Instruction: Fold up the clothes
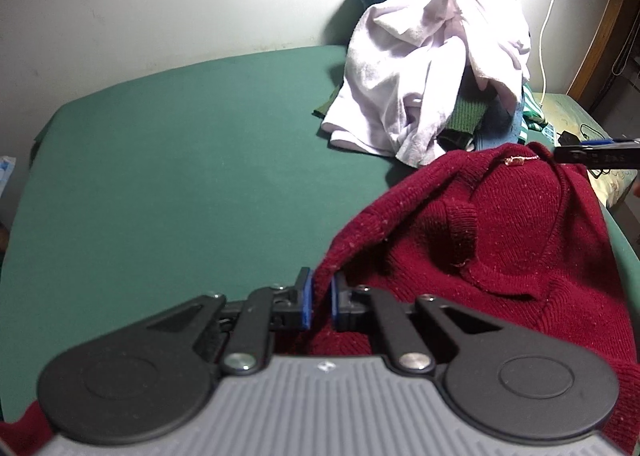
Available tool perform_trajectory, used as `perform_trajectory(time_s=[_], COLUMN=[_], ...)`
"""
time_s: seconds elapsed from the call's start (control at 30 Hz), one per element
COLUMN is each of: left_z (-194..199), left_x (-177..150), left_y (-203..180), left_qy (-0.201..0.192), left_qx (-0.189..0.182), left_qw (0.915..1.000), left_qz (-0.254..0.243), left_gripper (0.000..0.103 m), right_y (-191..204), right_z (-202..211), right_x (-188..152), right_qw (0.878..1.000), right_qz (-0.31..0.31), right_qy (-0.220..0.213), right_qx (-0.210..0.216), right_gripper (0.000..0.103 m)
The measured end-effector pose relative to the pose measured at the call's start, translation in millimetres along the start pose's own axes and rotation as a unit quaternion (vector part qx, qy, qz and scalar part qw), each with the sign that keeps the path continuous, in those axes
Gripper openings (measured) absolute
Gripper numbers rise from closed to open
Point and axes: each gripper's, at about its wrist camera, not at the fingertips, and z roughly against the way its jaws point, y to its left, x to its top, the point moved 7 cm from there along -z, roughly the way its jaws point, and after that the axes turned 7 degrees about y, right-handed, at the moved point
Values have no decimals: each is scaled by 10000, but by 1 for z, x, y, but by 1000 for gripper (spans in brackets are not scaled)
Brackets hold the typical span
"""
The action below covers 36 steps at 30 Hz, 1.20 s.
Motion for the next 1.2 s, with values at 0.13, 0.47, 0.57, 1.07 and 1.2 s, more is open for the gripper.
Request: perform_trajectory(time_s=[0.13, 0.47, 0.57, 1.07, 1.2], left_z=[13, 73, 95, 132, 133], left_x=[-4, -29, -44, -109, -121], left_y=[-1, 17, 30, 65, 58], left_qy=[-123, -652, -766, -595, -593], left_qx=[104, 381, 582, 691, 734], left_qw=[9999, 9958, 9933, 9888, 9891], left_qz=[51, 509, 647, 1178, 1128], left_gripper=[3, 3, 4, 5, 6], right_y=[13, 21, 39, 73, 26], right_z=[-21, 100, 132, 189, 171], right_x=[0, -32, -71, -148, -127], right_qw=[9994, 9972, 9946, 9951, 9964], right_qz=[156, 62, 287, 219, -835], right_qy=[309, -380, -198, 48, -37], right_qx=[-67, 639, 978, 964, 169], right_gripper=[12, 6, 6, 49, 78])
